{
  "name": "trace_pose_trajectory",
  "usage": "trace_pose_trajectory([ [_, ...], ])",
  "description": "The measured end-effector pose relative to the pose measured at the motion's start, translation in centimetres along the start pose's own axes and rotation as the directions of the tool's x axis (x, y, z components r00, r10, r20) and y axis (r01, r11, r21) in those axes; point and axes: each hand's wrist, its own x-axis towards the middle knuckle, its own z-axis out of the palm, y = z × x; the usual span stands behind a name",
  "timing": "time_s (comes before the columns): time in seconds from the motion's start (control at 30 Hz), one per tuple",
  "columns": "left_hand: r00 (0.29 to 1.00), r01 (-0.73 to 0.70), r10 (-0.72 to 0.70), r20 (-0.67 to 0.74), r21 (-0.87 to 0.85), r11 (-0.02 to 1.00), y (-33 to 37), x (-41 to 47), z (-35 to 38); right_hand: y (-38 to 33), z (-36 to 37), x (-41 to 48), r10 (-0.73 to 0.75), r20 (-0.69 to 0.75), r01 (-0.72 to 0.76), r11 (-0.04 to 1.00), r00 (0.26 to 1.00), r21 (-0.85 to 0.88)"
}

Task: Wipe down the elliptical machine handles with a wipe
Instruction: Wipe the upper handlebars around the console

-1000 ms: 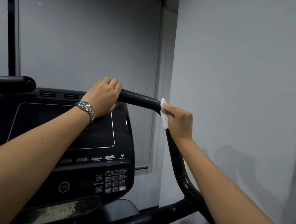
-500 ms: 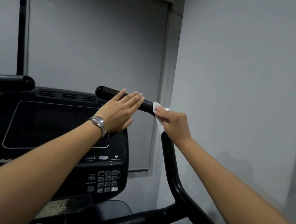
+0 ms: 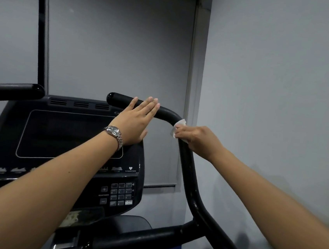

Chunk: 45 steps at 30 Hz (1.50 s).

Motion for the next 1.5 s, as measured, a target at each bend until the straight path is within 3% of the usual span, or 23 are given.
trace_pose_trajectory([
  [0.2,0.999,-0.013,0.013,0.040,-0.001,1.000,-0.1,0.1,-0.4,0.5,0.0,-0.3,-0.117,0.130,0.119,0.993,0.985,-0.009],
  [0.4,0.999,-0.013,0.012,0.049,0.011,1.000,-0.1,0.2,-0.5,0.6,1.2,1.0,-0.144,0.231,0.159,0.986,0.962,-0.046],
  [0.5,0.999,-0.021,0.020,0.051,0.020,1.000,-0.1,0.2,-0.5,1.1,-0.2,0.1,-0.185,0.269,0.189,0.982,0.945,0.011],
  [0.67,0.999,-0.013,0.011,0.052,0.039,0.999,0.2,0.1,-0.7,0.8,0.4,0.9,-0.139,0.138,0.135,0.990,0.981,0.040],
  [0.83,0.999,-0.019,0.016,0.051,0.058,0.998,0.2,0.2,-0.7,1.3,-1.0,-0.8,-0.147,0.155,0.130,0.985,0.977,0.114],
  [1.03,0.998,-0.003,-0.001,0.059,0.062,0.998,0.4,0.2,-0.7,0.2,-0.3,-0.3,-0.107,0.041,0.103,0.990,0.993,0.102],
  [1.1,0.998,-0.005,0.002,0.060,0.062,0.998,0.3,0.2,-0.6,0.5,-0.6,-1.8,-0.027,-0.003,0.027,0.980,1.000,0.196],
  [1.17,0.998,0.007,-0.010,0.054,0.053,0.999,0.4,0.1,-0.5,0.5,-0.7,-2.3,0.148,-0.036,-0.129,0.939,0.988,0.320],
  [1.3,0.998,0.022,-0.024,0.053,0.036,0.999,0.8,0.2,-0.6,-1.1,0.1,-0.7,0.513,-0.096,-0.394,0.755,0.853,0.525],
  [1.37,0.998,0.018,-0.019,0.061,0.025,1.000,0.7,0.2,-0.7,-2.0,0.3,-1.1,0.603,-0.056,-0.449,0.650,0.796,0.614],
  [1.5,0.998,0.023,-0.024,0.064,0.029,0.999,0.6,0.2,-0.6,-2.2,0.0,-2.4,0.681,-0.015,-0.513,0.566,0.732,0.645],
])
